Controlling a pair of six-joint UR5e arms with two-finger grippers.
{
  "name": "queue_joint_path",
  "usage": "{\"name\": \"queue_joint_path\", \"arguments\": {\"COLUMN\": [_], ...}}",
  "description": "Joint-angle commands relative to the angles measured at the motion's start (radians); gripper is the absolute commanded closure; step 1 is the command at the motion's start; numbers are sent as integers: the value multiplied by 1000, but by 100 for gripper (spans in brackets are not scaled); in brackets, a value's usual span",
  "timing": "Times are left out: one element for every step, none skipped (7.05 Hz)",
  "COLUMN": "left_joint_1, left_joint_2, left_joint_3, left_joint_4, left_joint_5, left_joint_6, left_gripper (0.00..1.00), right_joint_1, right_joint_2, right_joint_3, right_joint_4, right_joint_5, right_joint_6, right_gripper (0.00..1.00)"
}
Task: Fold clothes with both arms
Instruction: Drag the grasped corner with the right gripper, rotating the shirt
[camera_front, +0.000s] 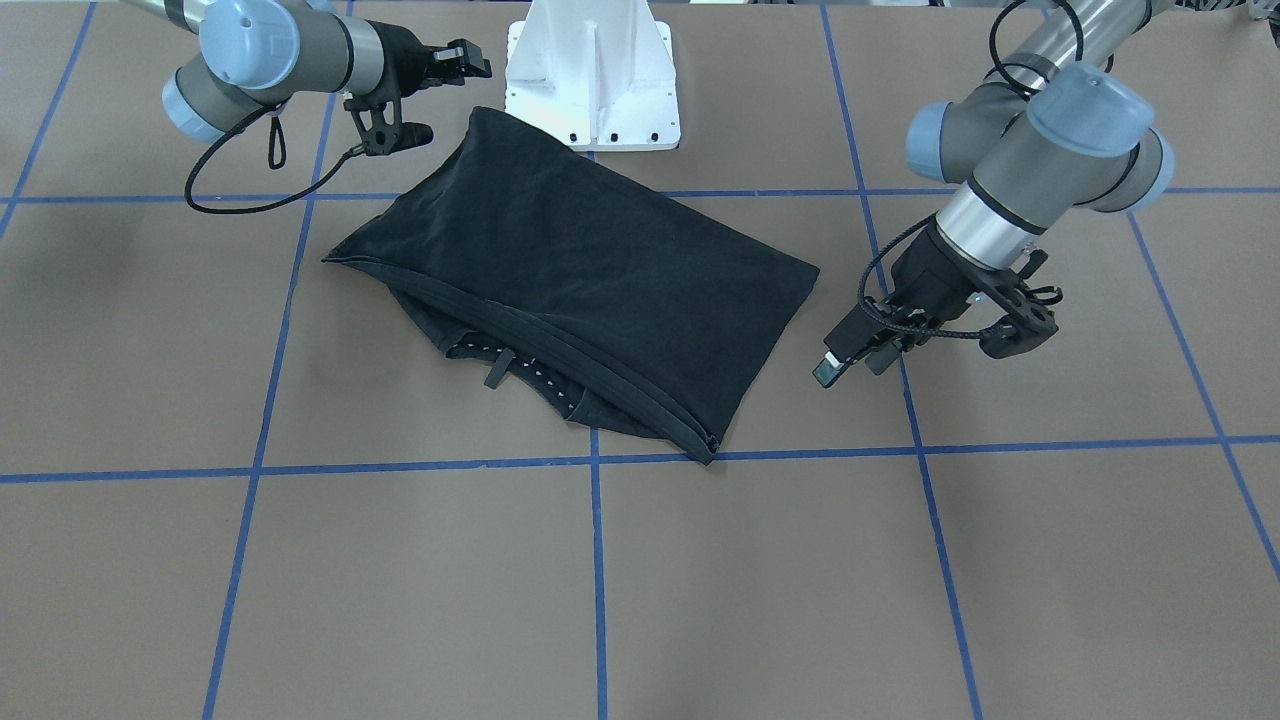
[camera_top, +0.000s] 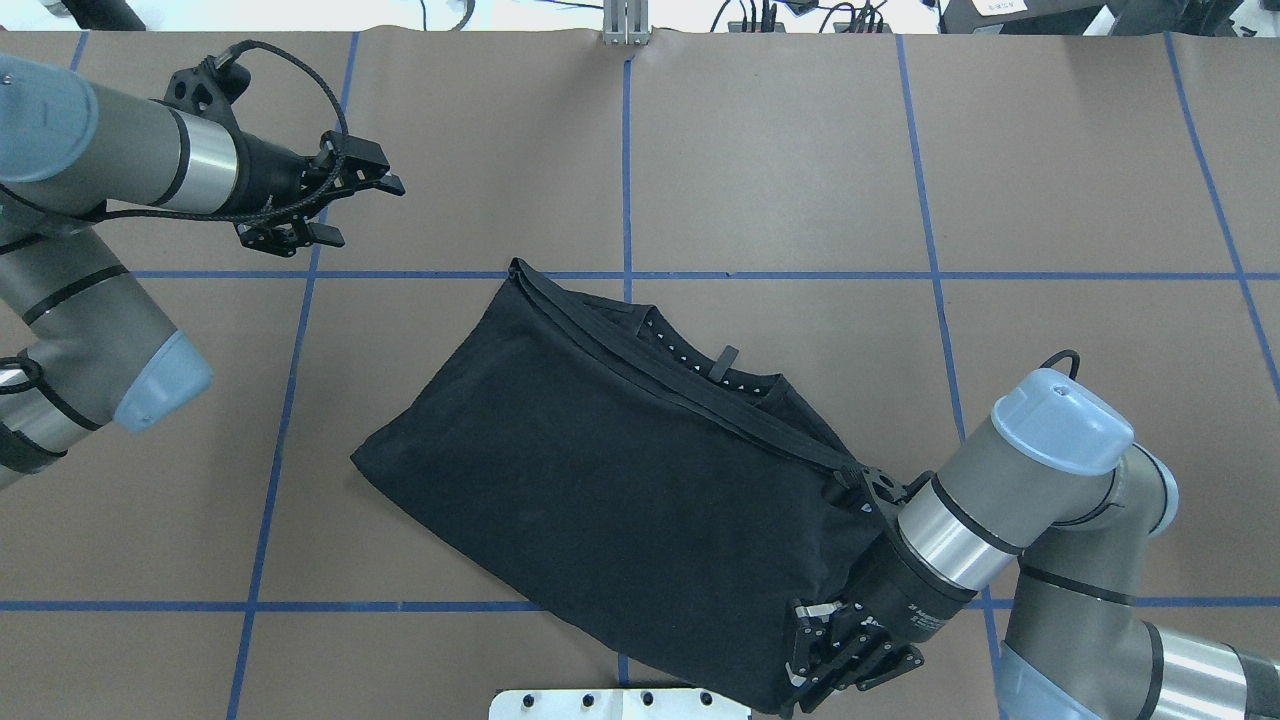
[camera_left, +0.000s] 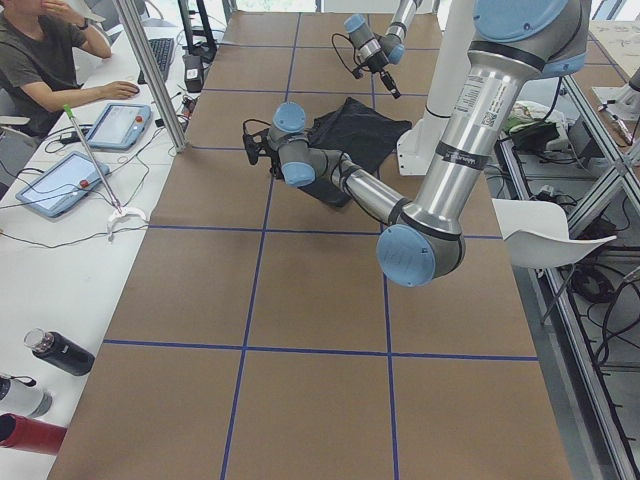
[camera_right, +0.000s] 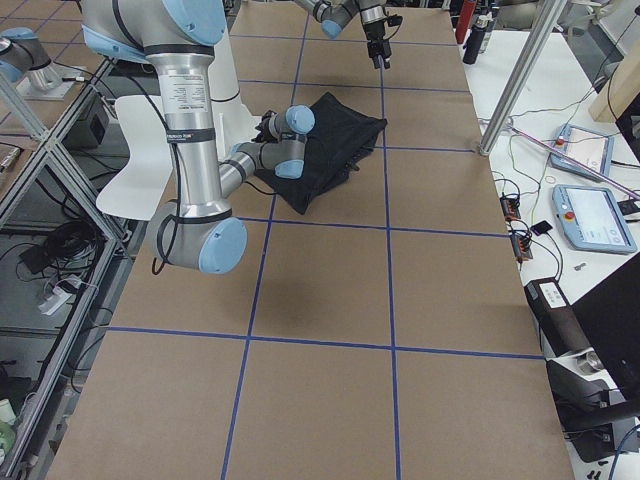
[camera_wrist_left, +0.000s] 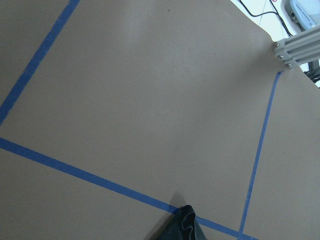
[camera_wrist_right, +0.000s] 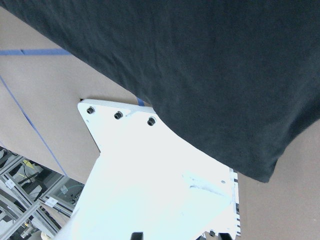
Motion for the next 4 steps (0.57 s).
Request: {"name": "queue_joint_path", "arguments": {"left_joint_1": [74, 116, 157, 199], "left_joint_2": [63, 118, 173, 215], "left_joint_3": [-90, -153, -185, -189], "left_joint_4": [1, 4, 9, 10], "left_joint_5": [-4, -4, -4, 5], "left_joint_6": [-4, -9, -12, -50], "left_gripper": [0, 0, 0, 0], "right_joint_1": [97, 148, 175, 177], "right_joint_2": [15, 15, 14, 12], "right_joint_3": [4, 2, -6, -6], "right_joint_4": [11, 11, 9, 9], "right_joint_5": [-124, -176, -217, -304], "right_joint_6": [-15, -23, -23, -23], "right_gripper": [0, 0, 0, 0]}}
